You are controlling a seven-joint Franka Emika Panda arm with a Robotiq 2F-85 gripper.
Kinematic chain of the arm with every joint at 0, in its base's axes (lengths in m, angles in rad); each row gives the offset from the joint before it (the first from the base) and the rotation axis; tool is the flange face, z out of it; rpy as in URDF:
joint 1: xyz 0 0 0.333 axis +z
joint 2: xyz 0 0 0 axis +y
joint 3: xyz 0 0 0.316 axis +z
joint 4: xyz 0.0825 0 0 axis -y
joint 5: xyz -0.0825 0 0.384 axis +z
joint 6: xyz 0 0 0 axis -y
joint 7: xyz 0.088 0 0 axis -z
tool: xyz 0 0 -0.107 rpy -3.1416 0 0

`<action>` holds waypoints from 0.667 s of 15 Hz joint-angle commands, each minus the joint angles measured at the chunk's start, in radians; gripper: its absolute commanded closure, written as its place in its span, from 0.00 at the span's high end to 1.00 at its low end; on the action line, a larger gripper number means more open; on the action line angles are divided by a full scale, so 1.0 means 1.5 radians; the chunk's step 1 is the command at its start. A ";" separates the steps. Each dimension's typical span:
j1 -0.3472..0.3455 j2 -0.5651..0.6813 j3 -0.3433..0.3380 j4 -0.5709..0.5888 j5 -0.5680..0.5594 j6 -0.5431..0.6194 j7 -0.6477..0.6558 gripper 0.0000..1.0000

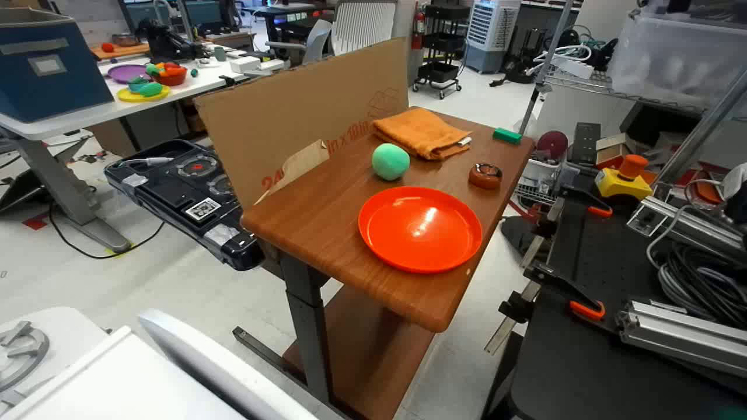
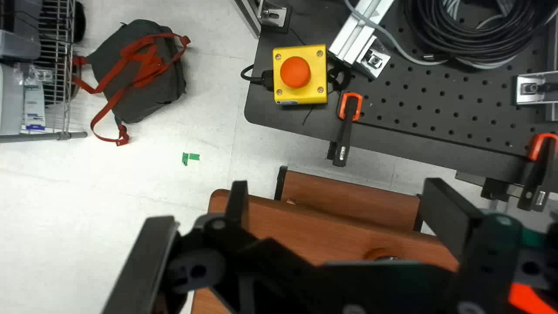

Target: Move the rectangular object on the table

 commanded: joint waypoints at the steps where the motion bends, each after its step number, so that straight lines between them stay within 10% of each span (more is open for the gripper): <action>1: 0.004 0.000 -0.004 0.001 -0.001 -0.001 0.001 1.00; 10: 0.002 0.031 -0.018 0.016 0.009 0.027 -0.007 1.00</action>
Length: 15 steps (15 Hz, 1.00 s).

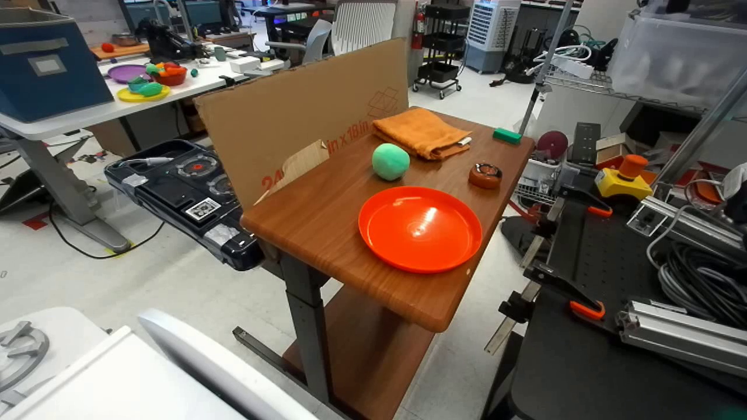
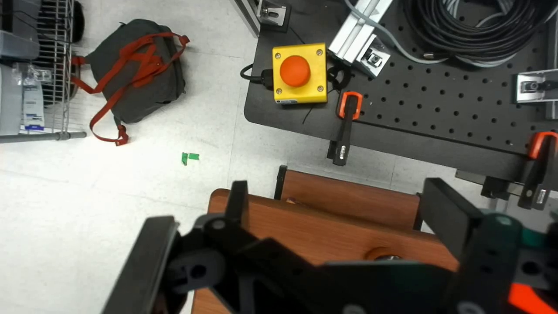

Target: Move the rectangular object on the table

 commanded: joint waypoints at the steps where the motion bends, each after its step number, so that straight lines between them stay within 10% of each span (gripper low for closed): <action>1: 0.001 0.037 -0.021 0.018 0.011 0.041 -0.010 1.00; 15: -0.043 0.407 -0.064 0.210 0.200 0.299 -0.057 1.00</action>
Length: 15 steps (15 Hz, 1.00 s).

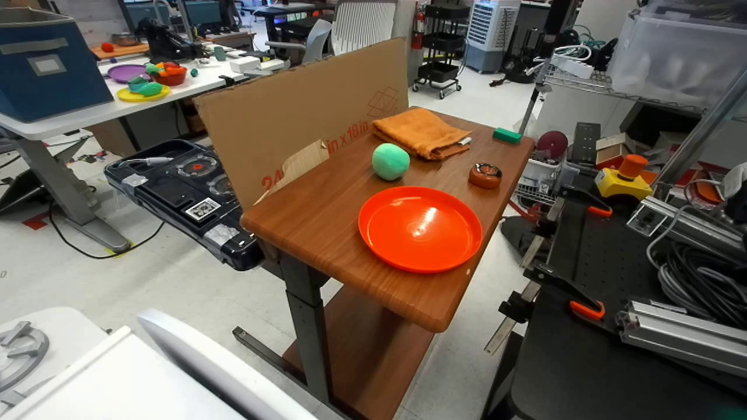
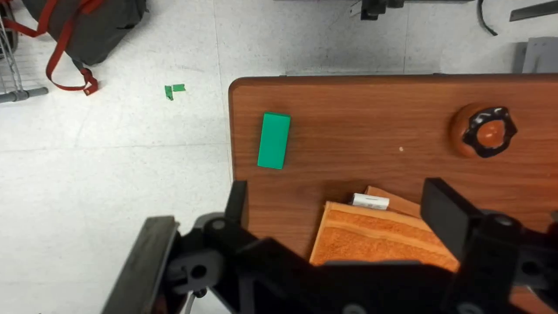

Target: Move the rectangular object on the table

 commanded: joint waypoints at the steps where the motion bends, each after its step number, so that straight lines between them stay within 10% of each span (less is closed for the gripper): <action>1: -0.035 0.128 0.020 0.091 0.045 0.020 -0.029 1.00; 15: -0.099 0.388 0.075 0.256 0.001 -0.029 -0.013 1.00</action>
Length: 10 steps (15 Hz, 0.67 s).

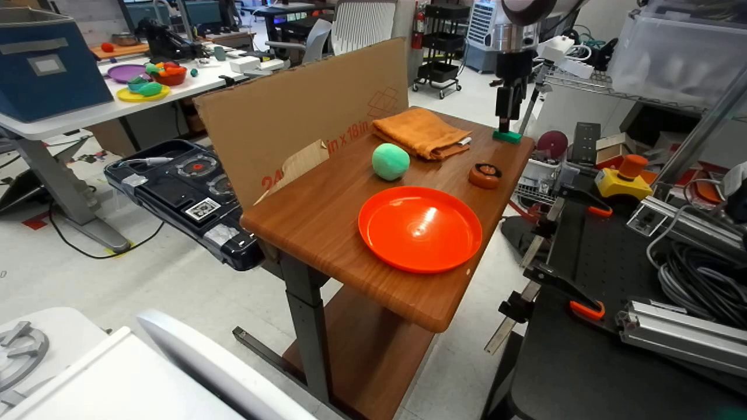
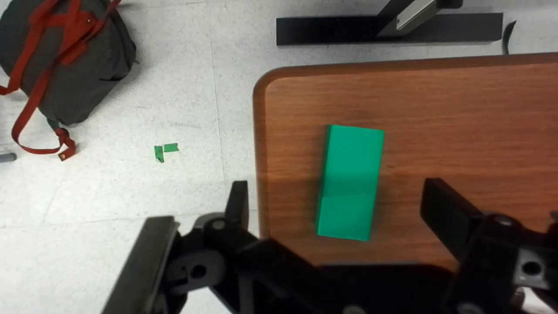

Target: Move the rectangular object on the table

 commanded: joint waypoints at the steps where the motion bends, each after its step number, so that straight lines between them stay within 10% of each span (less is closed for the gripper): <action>1: -0.014 0.027 0.020 0.030 -0.017 -0.028 -0.010 1.00; 3: -0.013 0.031 0.025 0.029 -0.020 -0.030 -0.011 0.74; 10: -0.010 0.034 0.030 0.038 -0.036 -0.054 -0.006 0.30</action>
